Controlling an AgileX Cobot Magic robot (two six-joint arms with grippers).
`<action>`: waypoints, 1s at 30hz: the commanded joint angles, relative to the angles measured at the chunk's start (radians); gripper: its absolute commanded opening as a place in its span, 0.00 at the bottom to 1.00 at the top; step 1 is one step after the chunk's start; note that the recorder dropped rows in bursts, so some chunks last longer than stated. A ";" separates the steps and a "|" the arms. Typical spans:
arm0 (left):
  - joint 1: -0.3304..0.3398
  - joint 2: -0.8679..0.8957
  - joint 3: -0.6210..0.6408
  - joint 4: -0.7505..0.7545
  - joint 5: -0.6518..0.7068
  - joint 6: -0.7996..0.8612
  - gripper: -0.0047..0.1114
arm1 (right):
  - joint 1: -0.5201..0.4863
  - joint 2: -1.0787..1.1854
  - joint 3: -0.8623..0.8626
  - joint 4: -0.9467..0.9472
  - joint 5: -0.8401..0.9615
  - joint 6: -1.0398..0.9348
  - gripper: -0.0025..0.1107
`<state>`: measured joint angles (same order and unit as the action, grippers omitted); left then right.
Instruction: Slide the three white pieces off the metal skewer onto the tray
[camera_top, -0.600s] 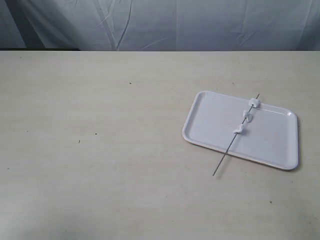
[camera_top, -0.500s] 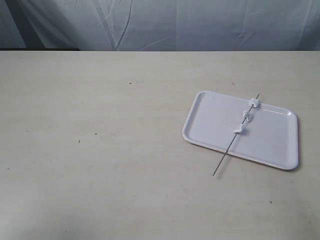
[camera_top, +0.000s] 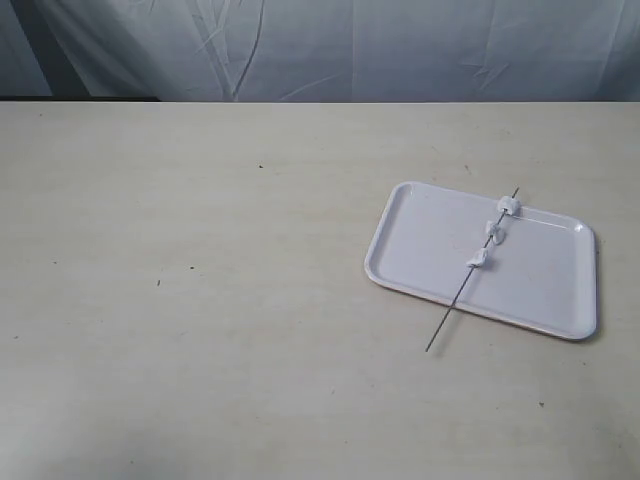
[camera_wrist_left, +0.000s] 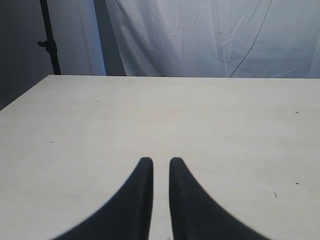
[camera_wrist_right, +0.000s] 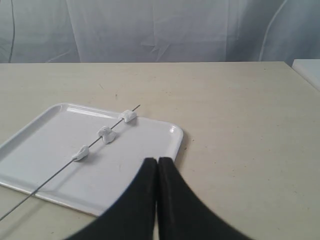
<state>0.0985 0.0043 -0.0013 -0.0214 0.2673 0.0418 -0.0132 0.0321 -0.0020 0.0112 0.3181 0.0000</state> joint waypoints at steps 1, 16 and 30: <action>0.002 -0.004 0.001 0.001 -0.009 -0.007 0.15 | 0.003 -0.004 0.002 -0.002 -0.007 0.000 0.02; 0.002 -0.004 0.001 0.055 -0.524 -0.015 0.15 | 0.003 -0.004 0.002 0.001 -0.471 0.000 0.02; 0.002 -0.004 0.001 0.063 -0.755 -0.016 0.15 | 0.003 -0.004 0.002 0.001 -0.692 0.000 0.02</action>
<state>0.0985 0.0043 -0.0013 0.0403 -0.3726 0.0308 -0.0132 0.0321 -0.0020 0.0112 -0.3101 0.0000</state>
